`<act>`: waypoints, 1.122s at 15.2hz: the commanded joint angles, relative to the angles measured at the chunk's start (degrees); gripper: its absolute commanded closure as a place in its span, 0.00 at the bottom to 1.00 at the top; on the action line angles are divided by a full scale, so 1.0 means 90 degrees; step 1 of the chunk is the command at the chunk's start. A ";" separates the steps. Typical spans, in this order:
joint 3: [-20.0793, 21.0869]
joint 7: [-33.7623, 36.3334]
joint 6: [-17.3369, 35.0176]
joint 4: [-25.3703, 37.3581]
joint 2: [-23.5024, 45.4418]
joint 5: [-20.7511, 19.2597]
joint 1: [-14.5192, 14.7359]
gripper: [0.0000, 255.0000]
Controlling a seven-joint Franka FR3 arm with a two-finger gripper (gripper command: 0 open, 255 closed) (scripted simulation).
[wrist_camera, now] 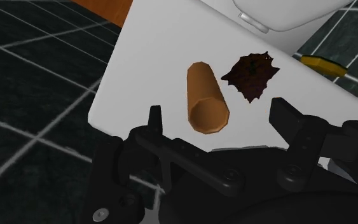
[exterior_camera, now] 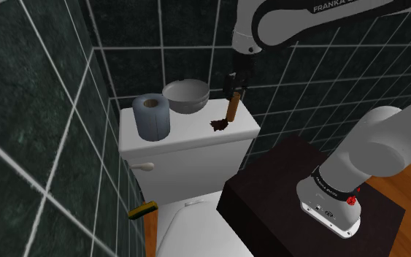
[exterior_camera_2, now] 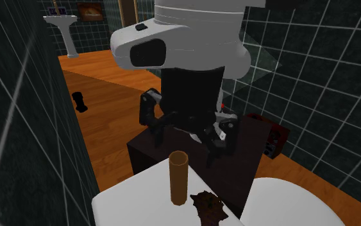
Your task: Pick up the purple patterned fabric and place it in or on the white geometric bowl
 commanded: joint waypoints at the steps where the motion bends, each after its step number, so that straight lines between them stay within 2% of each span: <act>1: 0.0173 0.0191 0.0285 0.0073 0.0409 -0.0037 0.0045 0.00; 7: 0.0687 0.0906 0.1018 0.0405 0.1688 -0.0332 0.0193 0.00; 15: 0.0708 0.1076 0.1729 0.0113 0.2140 -0.0546 0.0159 0.00; 17: 0.0707 0.1076 0.1729 0.0112 0.2139 -0.0545 0.0160 0.00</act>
